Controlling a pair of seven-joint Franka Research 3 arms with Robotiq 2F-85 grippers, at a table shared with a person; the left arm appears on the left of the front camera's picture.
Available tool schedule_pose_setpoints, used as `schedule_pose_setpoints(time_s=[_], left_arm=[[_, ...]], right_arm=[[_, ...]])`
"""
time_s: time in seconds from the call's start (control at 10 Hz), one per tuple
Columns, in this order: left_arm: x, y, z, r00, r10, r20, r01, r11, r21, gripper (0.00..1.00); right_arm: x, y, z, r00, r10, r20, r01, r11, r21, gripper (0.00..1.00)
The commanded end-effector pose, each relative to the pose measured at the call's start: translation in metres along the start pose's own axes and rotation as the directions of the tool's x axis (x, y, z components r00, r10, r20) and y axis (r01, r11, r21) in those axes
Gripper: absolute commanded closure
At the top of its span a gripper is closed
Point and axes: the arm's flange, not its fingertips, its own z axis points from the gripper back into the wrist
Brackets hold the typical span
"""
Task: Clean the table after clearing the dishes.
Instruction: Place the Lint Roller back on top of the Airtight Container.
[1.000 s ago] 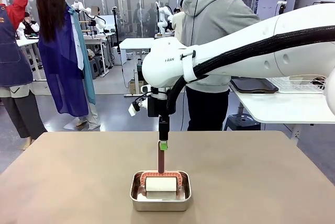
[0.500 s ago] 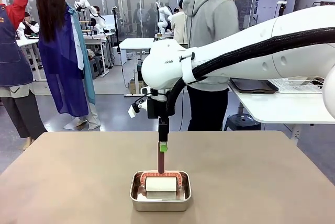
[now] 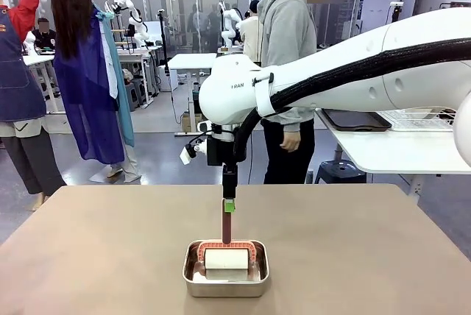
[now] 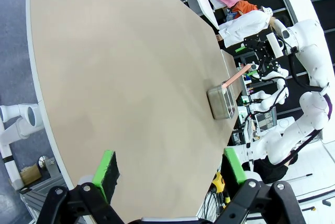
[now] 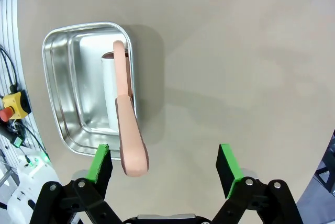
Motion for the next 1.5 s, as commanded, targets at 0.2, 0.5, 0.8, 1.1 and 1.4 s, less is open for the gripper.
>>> schedule_pose_setpoints(time_s=[0.2,0.5,0.8,1.1,1.4], left_arm=[[-0.001,-0.004,0.004,1.000,0.004,-0.013,-0.004,1.000,0.006,0.00],[-0.001,-0.004,0.004,1.000,0.004,-0.013,-0.004,1.000,0.006,0.00],[-0.001,-0.004,0.004,1.000,0.004,-0.013,-0.004,1.000,0.006,0.00],[-0.001,-0.004,0.004,1.000,0.004,-0.013,-0.004,1.000,0.006,0.00],[-0.001,-0.004,0.004,1.000,0.004,-0.013,-0.004,1.000,0.006,0.00]], right_arm=[[-0.064,-0.024,0.035,0.908,-0.369,0.199,0.346,0.928,0.140,0.00],[-0.198,-0.023,0.045,0.529,-0.717,0.453,0.603,0.694,0.394,0.00],[-0.311,0.017,0.029,0.141,-0.864,0.484,0.567,0.471,0.676,0.00],[-0.338,0.032,0.008,0.047,-0.850,0.524,0.443,0.488,0.752,0.00],[-0.363,0.029,0.015,0.031,-0.898,0.439,0.470,0.401,0.786,0.00]])
